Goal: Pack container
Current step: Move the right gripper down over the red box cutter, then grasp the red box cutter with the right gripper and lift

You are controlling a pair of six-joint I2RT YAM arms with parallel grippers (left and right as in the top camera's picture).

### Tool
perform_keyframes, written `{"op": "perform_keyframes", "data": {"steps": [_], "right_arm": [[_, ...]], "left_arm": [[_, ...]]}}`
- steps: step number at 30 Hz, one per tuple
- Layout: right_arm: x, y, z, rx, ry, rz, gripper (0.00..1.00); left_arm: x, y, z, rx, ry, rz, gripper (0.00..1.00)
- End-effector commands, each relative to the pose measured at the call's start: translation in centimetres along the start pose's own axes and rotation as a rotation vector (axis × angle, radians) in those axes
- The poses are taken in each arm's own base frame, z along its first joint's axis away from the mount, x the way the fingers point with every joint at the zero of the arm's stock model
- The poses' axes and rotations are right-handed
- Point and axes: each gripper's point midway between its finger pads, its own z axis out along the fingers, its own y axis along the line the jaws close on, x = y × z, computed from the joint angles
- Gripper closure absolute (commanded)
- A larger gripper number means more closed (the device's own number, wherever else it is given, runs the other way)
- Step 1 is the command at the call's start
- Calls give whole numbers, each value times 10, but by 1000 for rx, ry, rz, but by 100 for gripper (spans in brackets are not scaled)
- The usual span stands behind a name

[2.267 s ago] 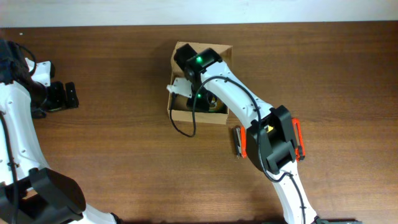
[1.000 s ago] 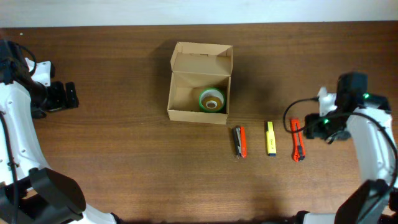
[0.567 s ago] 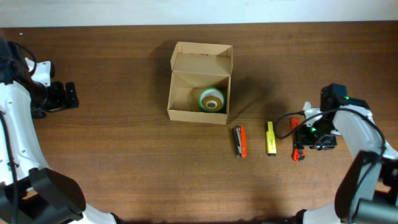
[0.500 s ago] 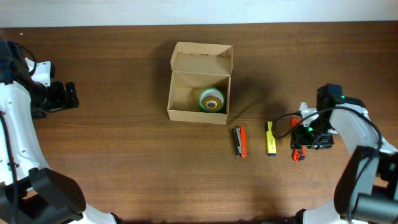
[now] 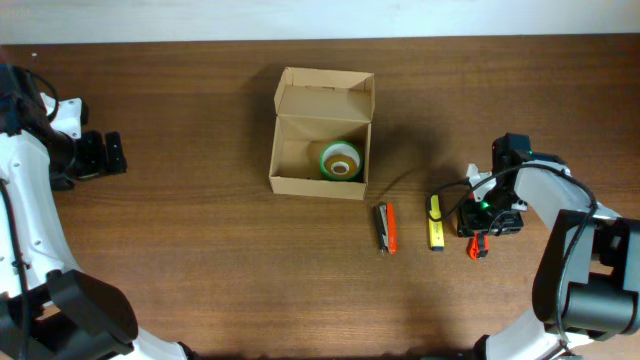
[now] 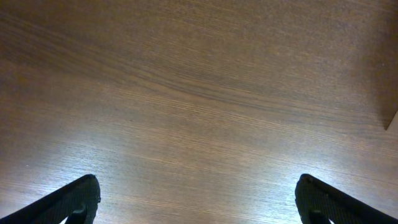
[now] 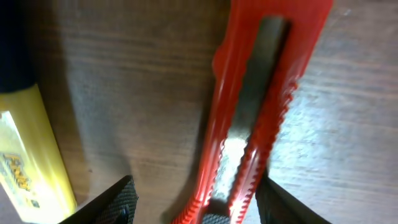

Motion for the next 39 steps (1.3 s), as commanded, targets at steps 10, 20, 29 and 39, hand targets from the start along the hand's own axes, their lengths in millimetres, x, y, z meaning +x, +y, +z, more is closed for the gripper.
{"op": "perform_keyframes", "data": {"steps": [10,20,29,39], "right_arm": [[-8,-10,10,47,-12,-12,47],[-8,-11,10,52,-11,17,92],[-19,-13,4,58,-45,41,97],[-65,-19,-51,61,-163,36,97]], "left_arm": [[-1,-1,-3,7,-13,14,0],[-1,-1,-3,7,-13,14,0],[-1,-1,-3,7,-13,14,0],[-1,-1,-3,7,-13,14,0]]}}
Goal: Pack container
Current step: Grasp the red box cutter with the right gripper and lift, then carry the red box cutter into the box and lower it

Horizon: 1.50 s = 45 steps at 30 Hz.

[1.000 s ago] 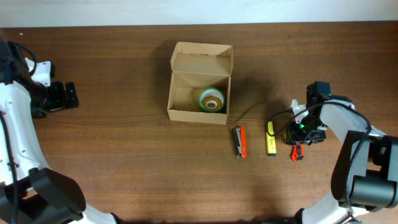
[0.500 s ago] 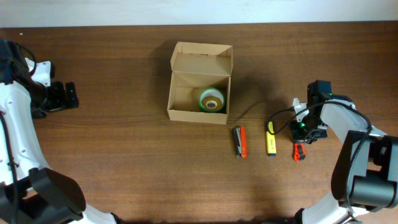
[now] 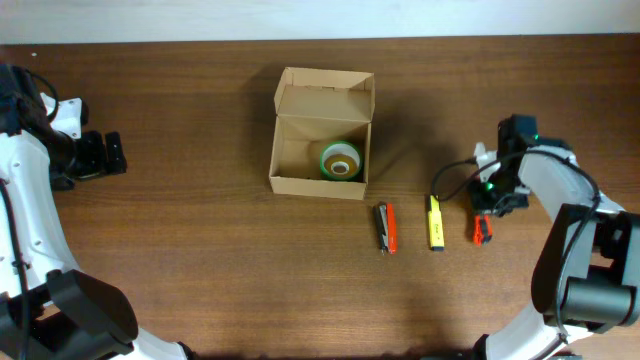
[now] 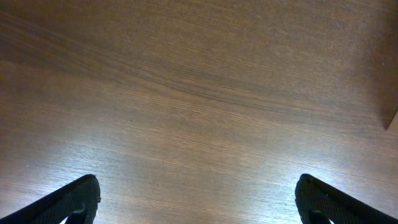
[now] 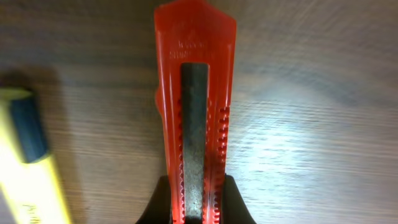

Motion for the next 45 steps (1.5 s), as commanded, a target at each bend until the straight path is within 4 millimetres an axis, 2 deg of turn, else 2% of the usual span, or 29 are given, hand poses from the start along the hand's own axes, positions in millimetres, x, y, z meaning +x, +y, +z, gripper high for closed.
{"op": "perform_keyframes", "data": {"steps": [1,6,10,13,19,20,23,26,30,34,38,41,45], "right_arm": [[-30,-4,-26,6,-84,6,96],[-53,-7,-70,17,-138,1,96],[-78,11,-120,-48,-230,-33,96],[-97,24,-168,-33,-322,-85,97],[-131,69,-267,3,-580,-257,96],[-135,87,-288,13,-643,-335,97],[-139,118,-309,26,-709,-452,97],[-142,150,-308,31,-720,-558,97],[-146,195,-284,86,-670,-721,97],[-147,240,-245,177,-577,-914,97],[-136,287,-203,189,-480,-1141,97],[-130,308,-177,178,-425,-1214,97],[-124,317,-147,143,-347,-1257,97]], "left_arm": [[-1,-1,-3,7,-14,15,0],[-1,-1,-3,7,-14,15,0],[-1,-1,-3,7,-14,15,0],[-1,-1,-3,7,-14,15,0],[-1,-1,-3,7,-14,15,0],[-1,-1,-3,7,-14,15,0],[-1,-1,-3,7,-14,15,0],[-1,-1,-3,7,-14,15,0],[-1,-1,-3,7,-14,15,0],[-1,-1,-3,7,-14,14,0],[-1,-1,-3,7,-14,15,0],[-1,-1,-3,7,-14,15,0],[-1,-1,-3,7,-14,15,0]]}}
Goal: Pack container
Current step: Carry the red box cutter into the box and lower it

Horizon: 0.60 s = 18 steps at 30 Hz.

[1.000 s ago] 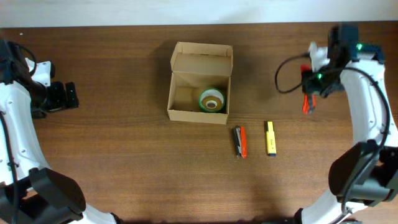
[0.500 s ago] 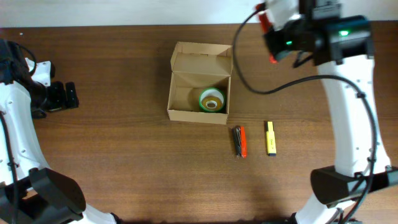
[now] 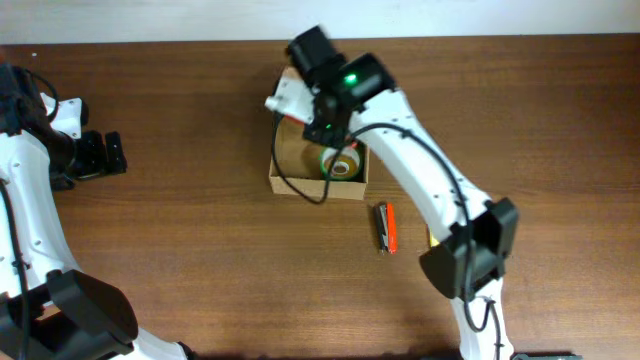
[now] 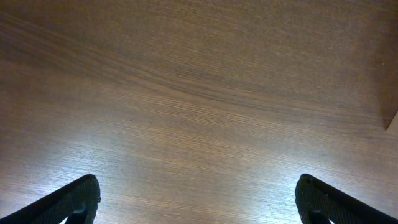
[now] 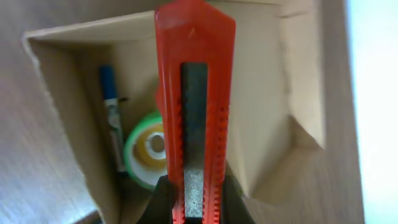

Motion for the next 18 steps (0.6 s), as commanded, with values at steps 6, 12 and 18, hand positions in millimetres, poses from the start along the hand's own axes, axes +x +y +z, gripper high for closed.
{"op": "perform_keyframes", "data": {"steps": [6,12,18], "right_arm": [[2,14,24,-97,9,-93,97],[9,28,37,-177,29,-93,97],[18,39,47,-224,64,-116,97]], "left_arm": [[-1,-1,-3,7,-13,14,0],[-1,-1,-3,7,-13,14,0],[-1,-1,-3,7,-13,14,0]]}}
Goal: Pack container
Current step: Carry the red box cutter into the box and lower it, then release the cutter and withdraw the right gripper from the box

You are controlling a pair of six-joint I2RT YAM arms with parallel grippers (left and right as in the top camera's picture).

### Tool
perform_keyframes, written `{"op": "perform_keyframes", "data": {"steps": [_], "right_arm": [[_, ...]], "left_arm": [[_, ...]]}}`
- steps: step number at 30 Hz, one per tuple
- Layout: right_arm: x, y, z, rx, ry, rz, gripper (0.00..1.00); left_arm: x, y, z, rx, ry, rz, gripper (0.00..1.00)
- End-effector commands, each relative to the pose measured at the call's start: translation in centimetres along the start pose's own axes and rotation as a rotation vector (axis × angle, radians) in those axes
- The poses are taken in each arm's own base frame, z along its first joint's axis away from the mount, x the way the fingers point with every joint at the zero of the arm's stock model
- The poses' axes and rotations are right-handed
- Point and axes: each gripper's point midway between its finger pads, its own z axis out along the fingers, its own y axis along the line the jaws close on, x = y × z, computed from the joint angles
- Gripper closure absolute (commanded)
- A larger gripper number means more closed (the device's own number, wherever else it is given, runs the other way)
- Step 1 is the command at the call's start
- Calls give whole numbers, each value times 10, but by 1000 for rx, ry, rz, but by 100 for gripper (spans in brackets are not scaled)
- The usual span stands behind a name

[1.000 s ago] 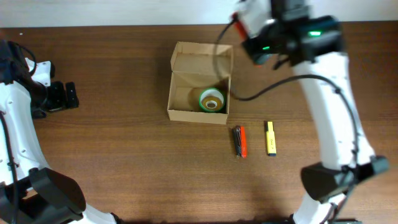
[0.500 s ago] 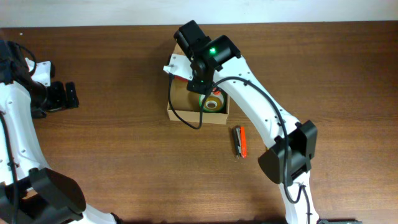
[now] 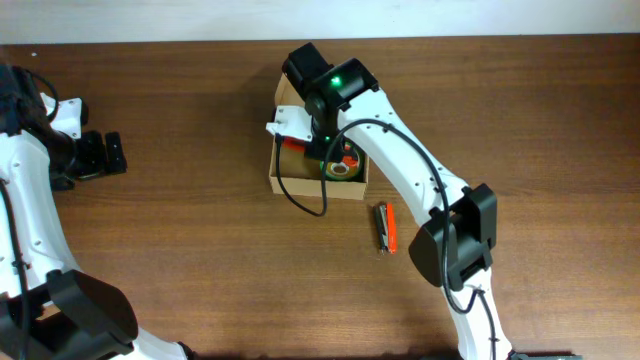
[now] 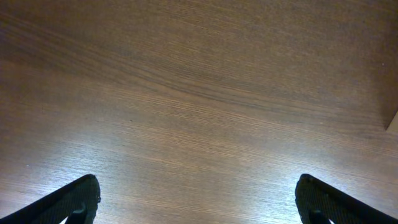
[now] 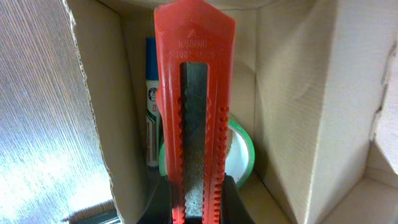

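Note:
The open cardboard box stands at the table's back middle. My right gripper is shut on a red box cutter, holding it lengthwise over the box opening. Under the cutter lie a green tape roll and a blue marker along the box's left wall. In the overhead view the right gripper covers much of the box. My left gripper is open over bare wood at the far left, also seen as left gripper.
An orange and black tool lies on the table in front of the box, to its right. The right arm's elbow hangs above the table just right of that tool. The box's back flap stands up.
My right gripper, still holding the red cutter, has come closer to the box, whose inside now fills the wrist view. The left arm has not moved.
My right gripper stood open around the red cutter on the table at the right, beside a yellow highlighter. Then it was shut on the cutter there. Later it held the cutter above the box, and now holds it just over the tape roll and marker.

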Motion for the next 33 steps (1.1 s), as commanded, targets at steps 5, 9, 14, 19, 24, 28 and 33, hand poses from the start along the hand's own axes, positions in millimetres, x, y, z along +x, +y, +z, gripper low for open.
{"op": "perform_keyframes", "data": {"steps": [5,9,14,19,24,28,33], "right_arm": [[9,13,25,-73,32,-14,97],[15,21,40,-107,63,-14,97],[17,30,58,-163,71,-10,97],[14,34,70,-189,65,-9,97],[11,31,73,-180,54,-1,97],[5,22,74,-143,33,77,62],[2,18,71,-124,26,107,62]], "left_arm": [[-1,-1,-3,7,-13,14,0],[-1,-1,-3,7,-13,14,0],[-1,-1,-3,7,-13,14,0],[-1,-1,-3,7,-13,14,0],[-1,-1,-3,7,-13,14,0],[-1,-1,-3,7,-13,14,0],[-1,-1,-3,7,-13,14,0]]}}
